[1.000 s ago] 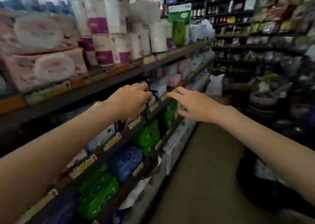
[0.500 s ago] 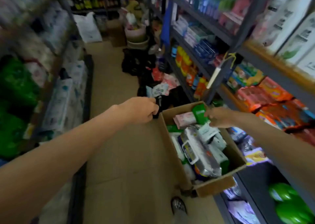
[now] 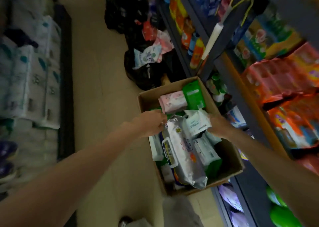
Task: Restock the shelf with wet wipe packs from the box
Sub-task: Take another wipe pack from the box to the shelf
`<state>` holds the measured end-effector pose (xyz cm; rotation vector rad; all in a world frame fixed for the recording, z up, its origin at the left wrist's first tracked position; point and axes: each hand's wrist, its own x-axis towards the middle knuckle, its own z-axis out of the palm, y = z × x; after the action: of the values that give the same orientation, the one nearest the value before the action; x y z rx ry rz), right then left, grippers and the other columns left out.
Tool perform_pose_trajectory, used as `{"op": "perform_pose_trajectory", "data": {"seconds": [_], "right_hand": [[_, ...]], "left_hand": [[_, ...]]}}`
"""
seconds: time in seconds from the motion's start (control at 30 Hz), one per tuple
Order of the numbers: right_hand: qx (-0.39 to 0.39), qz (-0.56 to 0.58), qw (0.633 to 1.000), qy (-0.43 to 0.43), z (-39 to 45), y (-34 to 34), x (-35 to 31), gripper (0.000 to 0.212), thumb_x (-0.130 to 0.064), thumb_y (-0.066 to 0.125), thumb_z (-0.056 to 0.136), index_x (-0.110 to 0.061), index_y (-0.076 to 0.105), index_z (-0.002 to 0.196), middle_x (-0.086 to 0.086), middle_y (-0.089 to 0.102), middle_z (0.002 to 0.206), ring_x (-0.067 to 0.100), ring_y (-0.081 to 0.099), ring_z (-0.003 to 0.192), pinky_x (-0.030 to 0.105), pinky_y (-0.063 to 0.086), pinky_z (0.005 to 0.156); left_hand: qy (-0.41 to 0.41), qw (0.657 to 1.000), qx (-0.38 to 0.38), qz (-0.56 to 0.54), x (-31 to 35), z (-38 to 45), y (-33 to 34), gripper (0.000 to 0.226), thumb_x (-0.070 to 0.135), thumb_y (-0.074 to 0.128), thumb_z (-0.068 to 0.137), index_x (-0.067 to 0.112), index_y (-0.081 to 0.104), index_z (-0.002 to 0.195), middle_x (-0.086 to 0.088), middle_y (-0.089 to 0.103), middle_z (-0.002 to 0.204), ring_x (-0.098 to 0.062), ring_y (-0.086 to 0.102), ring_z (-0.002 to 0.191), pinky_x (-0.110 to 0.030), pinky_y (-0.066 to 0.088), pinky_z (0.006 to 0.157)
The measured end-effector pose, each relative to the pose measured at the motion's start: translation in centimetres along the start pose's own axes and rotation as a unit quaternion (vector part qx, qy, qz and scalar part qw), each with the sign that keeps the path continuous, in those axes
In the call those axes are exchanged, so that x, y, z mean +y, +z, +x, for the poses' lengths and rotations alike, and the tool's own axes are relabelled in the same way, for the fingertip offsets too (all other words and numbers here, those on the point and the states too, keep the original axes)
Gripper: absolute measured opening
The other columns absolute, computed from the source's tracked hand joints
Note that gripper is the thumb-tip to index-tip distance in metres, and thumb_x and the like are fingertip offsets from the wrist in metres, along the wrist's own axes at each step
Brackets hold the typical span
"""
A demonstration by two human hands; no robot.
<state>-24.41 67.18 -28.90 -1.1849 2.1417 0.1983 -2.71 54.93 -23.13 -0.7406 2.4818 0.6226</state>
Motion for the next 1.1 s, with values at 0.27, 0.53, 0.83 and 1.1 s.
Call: {"op": "perform_pose_trajectory", "data": {"seconds": [0.27, 0.53, 0.83, 1.1], "right_hand": [[0.105, 0.197, 0.974, 0.023, 5.7, 4.5, -0.9, 0.031, -0.015, 0.057, 0.088, 0.001, 0.059, 0.115, 0.024, 0.062, 0.112, 0.039, 0.059, 0.104, 0.047, 0.05, 0.086], [0.112, 0.401, 0.887, -0.2, 4.8, -6.7, -4.5, 0.02, -0.007, 0.054, 0.091, 0.001, 0.061, 0.108, 0.009, 0.064, 0.087, 0.008, 0.065, 0.069, 0.025, 0.058, 0.064], [-0.045, -0.04, 0.997, -0.04, 12.9, 4.0, 0.2, 0.038, -0.019, 0.061, 0.085, -0.002, 0.051, 0.118, 0.019, 0.053, 0.123, 0.035, 0.048, 0.115, 0.036, 0.042, 0.09], [0.126, -0.149, 0.978, -0.075, 12.9, 5.2, -1.9, 0.022, -0.007, 0.049, 0.091, 0.005, 0.06, 0.107, 0.024, 0.062, 0.106, 0.036, 0.054, 0.104, 0.039, 0.045, 0.082]], "left_hand": [[-0.046, 0.991, 0.031, -0.122, 1.2, 4.3, 3.9, 0.065, 0.011, 0.054, 0.088, 0.014, 0.021, 0.145, -0.008, 0.031, 0.146, -0.028, 0.054, 0.115, -0.035, 0.049, 0.088], [-0.135, 0.834, 0.089, -0.528, 0.8, 7.9, -0.2, 0.059, 0.009, 0.069, 0.079, 0.008, 0.045, 0.133, 0.0, 0.057, 0.124, -0.012, 0.058, 0.102, -0.005, 0.051, 0.065], [-0.268, 0.738, 0.185, -0.591, -3.3, 8.4, 2.8, 0.043, 0.014, 0.063, 0.087, 0.003, 0.05, 0.126, -0.012, 0.059, 0.126, -0.025, 0.059, 0.112, -0.027, 0.049, 0.086], [-0.291, 0.715, 0.16, -0.615, -4.4, 8.1, 6.2, 0.045, 0.018, 0.063, 0.087, 0.005, 0.05, 0.128, -0.011, 0.06, 0.126, -0.024, 0.06, 0.108, -0.028, 0.05, 0.085]]}}
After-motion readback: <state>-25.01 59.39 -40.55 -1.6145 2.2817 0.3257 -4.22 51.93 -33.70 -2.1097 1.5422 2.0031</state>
